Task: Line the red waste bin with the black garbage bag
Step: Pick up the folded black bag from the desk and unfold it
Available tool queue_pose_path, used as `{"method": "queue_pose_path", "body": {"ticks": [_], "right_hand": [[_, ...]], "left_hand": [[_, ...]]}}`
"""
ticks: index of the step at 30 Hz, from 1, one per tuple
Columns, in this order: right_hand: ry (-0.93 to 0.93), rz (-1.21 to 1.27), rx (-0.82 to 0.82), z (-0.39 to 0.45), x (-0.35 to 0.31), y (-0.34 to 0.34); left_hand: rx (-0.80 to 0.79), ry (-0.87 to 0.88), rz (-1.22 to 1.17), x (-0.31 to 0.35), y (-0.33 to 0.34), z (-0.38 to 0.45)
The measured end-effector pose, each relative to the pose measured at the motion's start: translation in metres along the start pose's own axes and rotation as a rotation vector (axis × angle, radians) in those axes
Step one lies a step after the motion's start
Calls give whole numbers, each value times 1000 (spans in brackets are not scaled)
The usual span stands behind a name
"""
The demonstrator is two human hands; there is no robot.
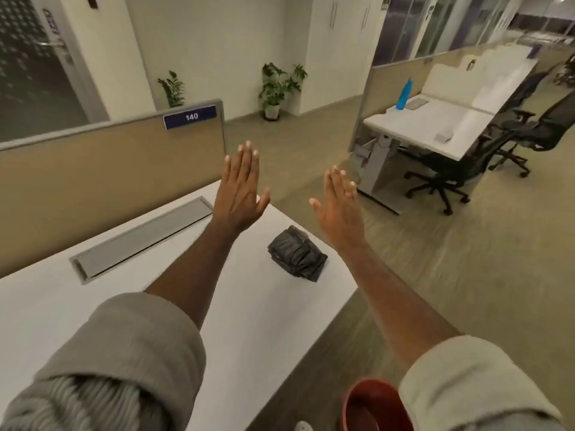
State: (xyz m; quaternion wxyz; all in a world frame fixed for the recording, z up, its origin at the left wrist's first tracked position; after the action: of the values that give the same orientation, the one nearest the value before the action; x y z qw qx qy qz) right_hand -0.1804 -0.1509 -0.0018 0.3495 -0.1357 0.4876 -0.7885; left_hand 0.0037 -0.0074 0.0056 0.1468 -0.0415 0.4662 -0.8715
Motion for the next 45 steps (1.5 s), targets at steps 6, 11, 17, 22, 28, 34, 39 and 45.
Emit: {"method": "queue_pose_path", "body": {"ticks": [6,11,17,22,28,34,39,45], "right_hand": [[13,60,-319,0,16,122],[82,60,-474,-2,24,199],[163,14,-550,-4,24,242],[178,28,-541,-4,21,249],[187,130,-424,-6,16,224],[201,225,-300,-6,10,172],[262,551,-145,-18,8,95],[522,903,-115,-41,37,-12]], "left_hand": [[-174,-51,-21,-8,105,-18],[-253,-90,-8,-17,160,-32],[-278,-121,-16,-25,184,-38],[-288,-140,-30,-25,187,-40],[-294,-143,-50,-25,175,-48],[-240,-82,-138,-12,142,-39],[-145,-143,-429,5,103,-34],[152,-449,-1189,72,42,-26]]}}
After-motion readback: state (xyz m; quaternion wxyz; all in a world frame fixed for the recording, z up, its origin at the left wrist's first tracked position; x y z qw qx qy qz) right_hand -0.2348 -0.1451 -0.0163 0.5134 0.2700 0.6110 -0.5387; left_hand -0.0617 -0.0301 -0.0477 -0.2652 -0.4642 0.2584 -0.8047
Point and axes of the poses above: each hand's wrist, its own z-axis towards the middle knuckle, its own y-axis out of the palm, x = y × z, the point moved 1 cm from there along z, towards the middle knuckle, and after that the axes turned 10 degrees about y, right-handed, at the moved point
